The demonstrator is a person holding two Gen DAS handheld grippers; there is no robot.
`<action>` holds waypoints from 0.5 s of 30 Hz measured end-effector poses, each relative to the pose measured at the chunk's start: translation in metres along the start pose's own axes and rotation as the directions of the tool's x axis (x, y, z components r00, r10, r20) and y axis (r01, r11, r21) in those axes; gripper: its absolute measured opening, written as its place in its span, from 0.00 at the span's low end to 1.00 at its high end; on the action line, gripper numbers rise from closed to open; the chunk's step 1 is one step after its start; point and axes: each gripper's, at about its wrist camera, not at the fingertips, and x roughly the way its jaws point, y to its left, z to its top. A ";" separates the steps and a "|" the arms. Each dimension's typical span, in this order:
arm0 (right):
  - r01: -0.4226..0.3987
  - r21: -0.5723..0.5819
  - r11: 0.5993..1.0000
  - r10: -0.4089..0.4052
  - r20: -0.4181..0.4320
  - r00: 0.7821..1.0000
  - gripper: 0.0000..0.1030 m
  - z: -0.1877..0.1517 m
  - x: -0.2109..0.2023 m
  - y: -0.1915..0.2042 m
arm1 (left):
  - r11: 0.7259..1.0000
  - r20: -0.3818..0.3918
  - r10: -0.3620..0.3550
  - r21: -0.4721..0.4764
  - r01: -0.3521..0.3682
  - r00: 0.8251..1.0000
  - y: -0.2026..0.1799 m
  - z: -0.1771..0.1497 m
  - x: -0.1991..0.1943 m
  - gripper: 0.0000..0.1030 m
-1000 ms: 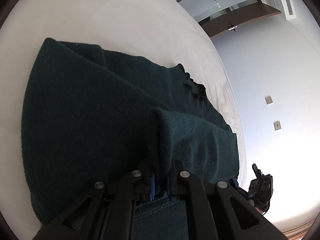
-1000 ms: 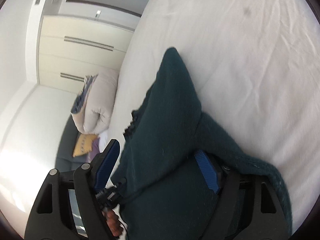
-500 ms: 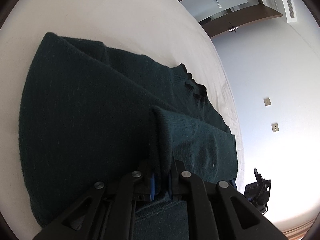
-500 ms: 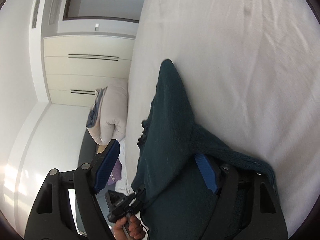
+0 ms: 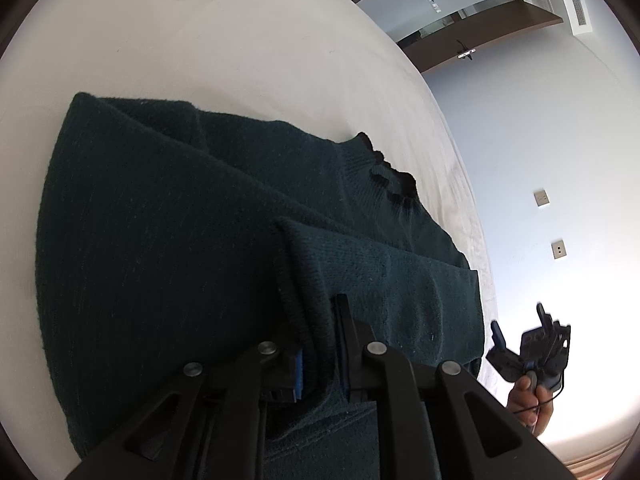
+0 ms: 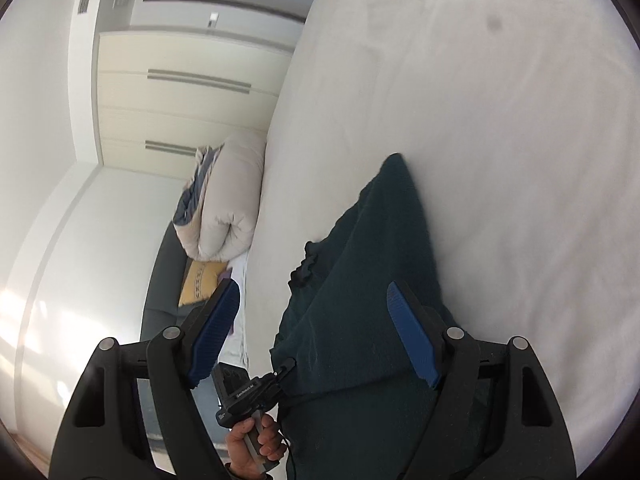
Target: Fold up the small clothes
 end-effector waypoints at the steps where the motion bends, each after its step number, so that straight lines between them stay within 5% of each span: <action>1: 0.012 -0.006 1.000 -0.013 -0.018 1.000 0.74 0.006 0.010 0.001 | 1.000 0.006 0.002 0.002 -0.002 1.000 0.000 0.000 0.000 0.13; 10: 0.075 0.005 0.997 -0.075 -0.068 0.995 0.74 0.035 0.058 -0.024 | 1.000 0.022 -0.026 0.007 0.026 0.999 0.008 0.002 0.001 0.13; 15: 0.036 -0.018 0.999 -0.037 -0.043 0.998 0.74 0.025 0.048 -0.031 | 1.000 0.031 -0.028 0.005 0.028 0.999 0.010 0.002 -0.002 0.13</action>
